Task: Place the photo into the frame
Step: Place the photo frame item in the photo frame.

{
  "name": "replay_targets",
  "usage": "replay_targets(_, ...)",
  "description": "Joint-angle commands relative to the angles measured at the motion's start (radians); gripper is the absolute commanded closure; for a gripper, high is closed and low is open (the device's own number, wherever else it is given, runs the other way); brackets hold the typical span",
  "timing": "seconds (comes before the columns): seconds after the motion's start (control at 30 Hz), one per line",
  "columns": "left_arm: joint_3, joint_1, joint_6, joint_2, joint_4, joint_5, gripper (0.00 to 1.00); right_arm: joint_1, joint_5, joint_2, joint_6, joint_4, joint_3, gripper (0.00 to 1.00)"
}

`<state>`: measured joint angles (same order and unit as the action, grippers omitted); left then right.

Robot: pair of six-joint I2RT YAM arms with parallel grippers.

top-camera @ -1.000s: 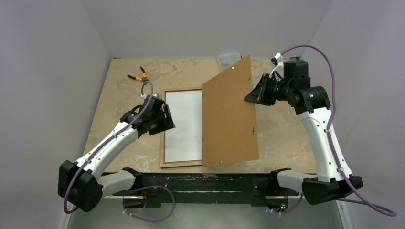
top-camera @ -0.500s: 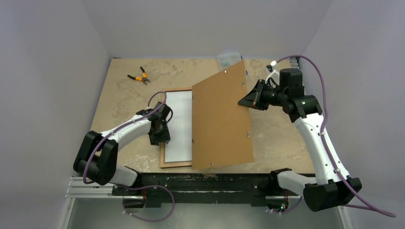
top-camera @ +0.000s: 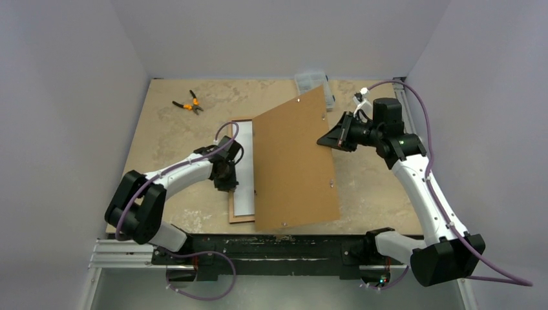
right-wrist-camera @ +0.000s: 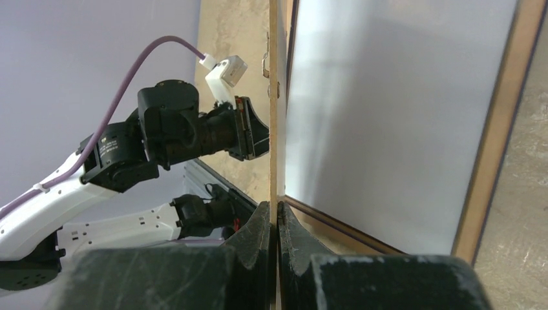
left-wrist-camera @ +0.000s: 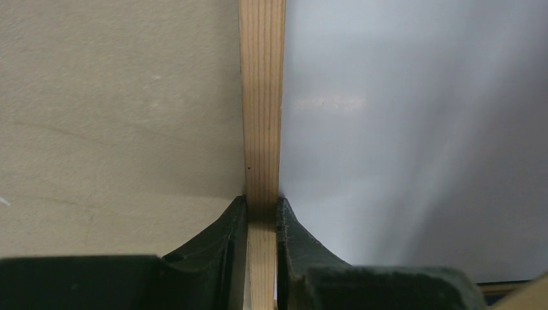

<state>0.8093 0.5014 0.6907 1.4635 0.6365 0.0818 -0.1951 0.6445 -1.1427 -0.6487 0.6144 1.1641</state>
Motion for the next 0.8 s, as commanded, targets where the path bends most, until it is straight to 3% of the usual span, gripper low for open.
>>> replay_targets(0.0,0.073,0.086,0.006,0.102,-0.083,-0.03,1.0,0.016,0.049,0.025,-0.007,-0.102,-0.01,1.0)
replay_targets(0.17,0.108,0.141,0.014,0.14,-0.1,-0.04,1.0,0.053,0.06,0.024,0.013,-0.11,-0.039,1.0)
replay_targets(0.43,0.073,0.144,0.066,0.075,-0.129,-0.097,1.0,0.136,0.119,0.025,0.035,-0.132,-0.101,1.0)
replay_targets(0.67,0.057,0.131,0.08,-0.039,-0.153,-0.16,0.52,0.168,0.165,0.0,0.019,-0.173,-0.121,1.0)
replay_targets(0.77,0.0,0.094,0.102,-0.059,-0.24,-0.254,0.41,0.173,0.175,-0.011,0.009,-0.191,-0.118,1.0)
